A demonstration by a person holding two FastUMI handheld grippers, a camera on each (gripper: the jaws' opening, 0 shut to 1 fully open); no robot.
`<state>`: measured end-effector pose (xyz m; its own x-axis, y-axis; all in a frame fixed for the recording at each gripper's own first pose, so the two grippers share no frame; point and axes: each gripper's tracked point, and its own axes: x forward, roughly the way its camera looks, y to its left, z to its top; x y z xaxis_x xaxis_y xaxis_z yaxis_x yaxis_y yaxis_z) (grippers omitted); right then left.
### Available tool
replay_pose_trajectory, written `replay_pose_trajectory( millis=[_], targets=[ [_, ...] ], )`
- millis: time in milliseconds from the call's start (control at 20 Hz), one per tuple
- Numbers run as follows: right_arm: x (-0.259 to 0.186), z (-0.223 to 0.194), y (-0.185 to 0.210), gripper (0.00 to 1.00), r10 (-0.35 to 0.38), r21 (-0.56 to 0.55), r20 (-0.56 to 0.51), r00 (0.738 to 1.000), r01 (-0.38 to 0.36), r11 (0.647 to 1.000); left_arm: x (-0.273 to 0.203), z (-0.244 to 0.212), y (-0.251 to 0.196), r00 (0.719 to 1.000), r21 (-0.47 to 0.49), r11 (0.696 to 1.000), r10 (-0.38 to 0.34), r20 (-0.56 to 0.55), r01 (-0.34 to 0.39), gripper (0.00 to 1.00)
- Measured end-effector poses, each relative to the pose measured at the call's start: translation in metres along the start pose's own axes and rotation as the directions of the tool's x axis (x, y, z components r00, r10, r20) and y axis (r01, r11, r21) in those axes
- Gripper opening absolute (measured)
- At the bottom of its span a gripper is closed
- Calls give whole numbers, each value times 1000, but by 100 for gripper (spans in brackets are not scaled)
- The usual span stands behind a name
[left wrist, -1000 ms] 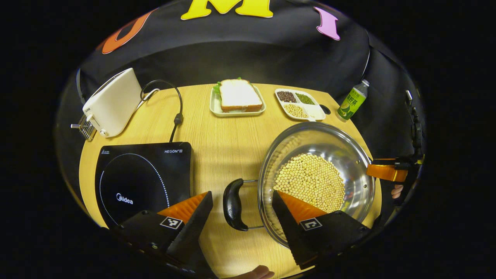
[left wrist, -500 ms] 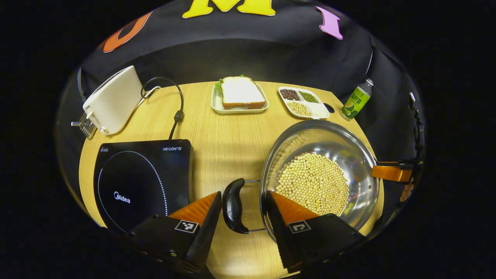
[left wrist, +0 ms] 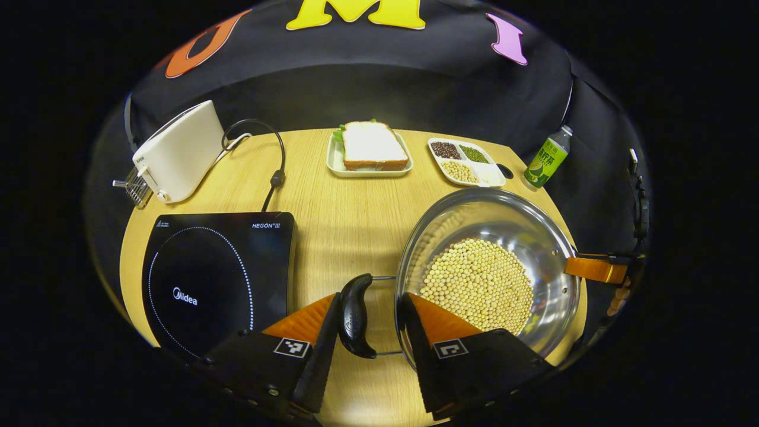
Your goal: First push the handle of the pot to place it horizontally, then grasp the pot with both hands and set it on the induction cooktop.
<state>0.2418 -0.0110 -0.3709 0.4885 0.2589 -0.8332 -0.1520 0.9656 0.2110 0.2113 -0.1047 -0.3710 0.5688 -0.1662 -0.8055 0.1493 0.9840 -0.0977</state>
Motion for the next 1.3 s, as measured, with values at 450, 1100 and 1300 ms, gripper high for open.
replay_pose_trajectory(
  millis=[450,1100,1300],
  targets=[
    [-27,0,15,54,-26,-5,7,1000,26,1000,-25,5,4,1000,-17,1000,-6,31,7,58],
    [-110,15,137,54,-5,-88,106,994,15,996,-139,28,84,989,-83,996,-9,146,21,57],
    [-112,15,185,55,25,-120,106,994,-12,993,-166,28,126,986,-111,994,19,168,-1,57]
  ],
)
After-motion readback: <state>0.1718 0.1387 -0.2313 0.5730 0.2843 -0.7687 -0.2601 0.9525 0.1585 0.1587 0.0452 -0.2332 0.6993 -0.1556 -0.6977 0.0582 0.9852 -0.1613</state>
